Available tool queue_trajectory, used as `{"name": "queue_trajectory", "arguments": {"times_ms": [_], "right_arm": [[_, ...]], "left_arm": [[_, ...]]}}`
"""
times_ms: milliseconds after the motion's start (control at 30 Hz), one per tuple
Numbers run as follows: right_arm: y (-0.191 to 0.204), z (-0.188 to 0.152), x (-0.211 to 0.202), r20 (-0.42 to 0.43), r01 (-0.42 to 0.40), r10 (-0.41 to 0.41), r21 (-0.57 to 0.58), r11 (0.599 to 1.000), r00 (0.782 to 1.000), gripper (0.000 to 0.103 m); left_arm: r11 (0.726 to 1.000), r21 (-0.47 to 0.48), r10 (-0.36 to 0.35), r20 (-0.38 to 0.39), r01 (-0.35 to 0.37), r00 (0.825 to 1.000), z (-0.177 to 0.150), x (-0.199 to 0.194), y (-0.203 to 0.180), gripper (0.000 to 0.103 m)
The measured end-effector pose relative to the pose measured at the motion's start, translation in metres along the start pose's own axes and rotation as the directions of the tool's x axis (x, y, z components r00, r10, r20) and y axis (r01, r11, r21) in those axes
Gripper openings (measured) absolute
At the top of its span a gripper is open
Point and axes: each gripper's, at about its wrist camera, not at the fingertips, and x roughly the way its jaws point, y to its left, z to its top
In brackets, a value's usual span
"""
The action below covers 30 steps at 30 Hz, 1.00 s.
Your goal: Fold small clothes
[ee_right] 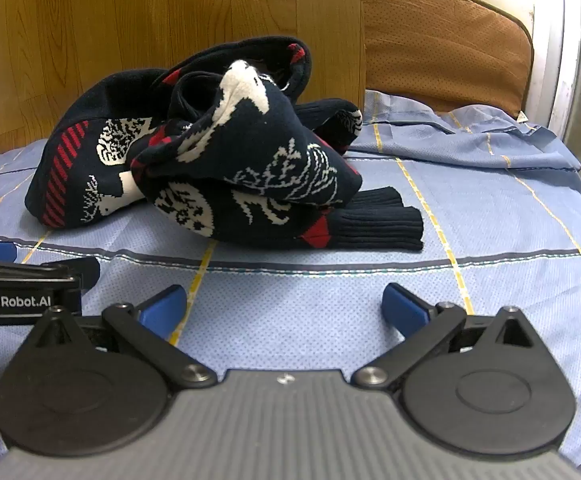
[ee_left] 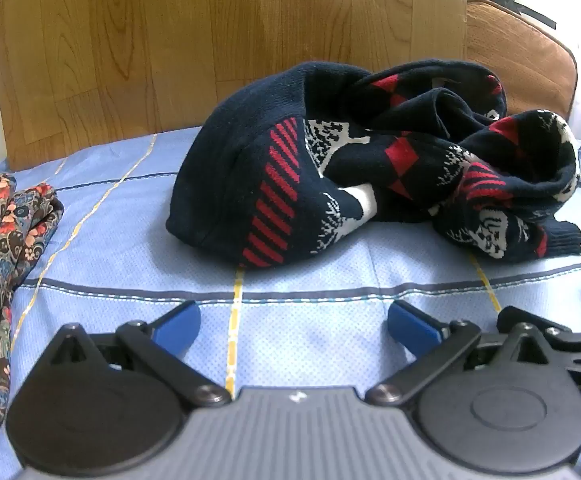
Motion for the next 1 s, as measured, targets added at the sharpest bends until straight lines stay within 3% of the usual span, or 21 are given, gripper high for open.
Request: {"name": "queue_trajectory", "arguments": {"times_ms": [1000], "right_arm": [[0.001,-0.003,-0.013,0.008,-0.028,0.028,-0.041,0.999,1.000,0.103]], "left_arm": [[1.000,0.012,0.005,0.007,-0.005,1.000,-0.003,-0.007,0.003,0.103]]}}
